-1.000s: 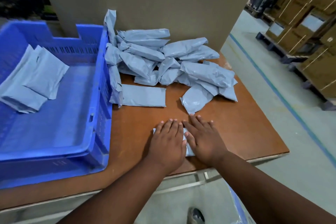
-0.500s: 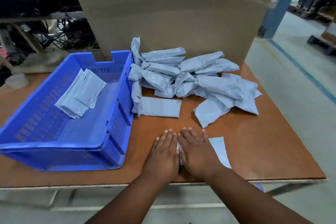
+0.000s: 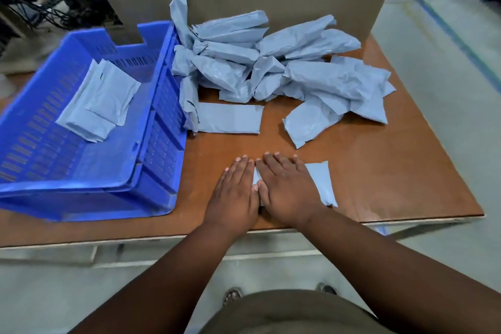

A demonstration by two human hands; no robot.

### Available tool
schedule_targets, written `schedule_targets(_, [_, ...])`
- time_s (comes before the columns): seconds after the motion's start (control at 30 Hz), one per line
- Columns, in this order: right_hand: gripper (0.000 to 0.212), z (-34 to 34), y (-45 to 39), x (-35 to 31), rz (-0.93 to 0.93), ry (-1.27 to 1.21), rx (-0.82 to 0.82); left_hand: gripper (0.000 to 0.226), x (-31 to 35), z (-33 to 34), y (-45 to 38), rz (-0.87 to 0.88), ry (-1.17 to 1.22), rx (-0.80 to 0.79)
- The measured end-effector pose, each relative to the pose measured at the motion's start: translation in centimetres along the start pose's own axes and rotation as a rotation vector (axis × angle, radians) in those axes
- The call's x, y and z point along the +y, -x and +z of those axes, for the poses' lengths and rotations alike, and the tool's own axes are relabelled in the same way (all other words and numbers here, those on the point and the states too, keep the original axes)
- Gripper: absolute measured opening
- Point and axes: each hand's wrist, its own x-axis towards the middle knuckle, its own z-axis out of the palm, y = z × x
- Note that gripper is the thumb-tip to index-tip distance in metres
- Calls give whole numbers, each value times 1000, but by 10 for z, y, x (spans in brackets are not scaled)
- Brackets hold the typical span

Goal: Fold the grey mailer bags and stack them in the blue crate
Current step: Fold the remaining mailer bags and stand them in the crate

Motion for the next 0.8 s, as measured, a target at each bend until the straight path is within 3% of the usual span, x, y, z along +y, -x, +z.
schedule_targets(0.27, [61,-14,8,9,-72,-31,-11,74,8,-18,3,-24,-24,-61])
schedule_targets(0.43, [61,-29,33,25,-85,69,28,70,25,-29,9,121,-113,-1])
schedule_targets(0.8, [77,-10,51,47,-188,105,-94,77,19,-9,24,174,-169,-90])
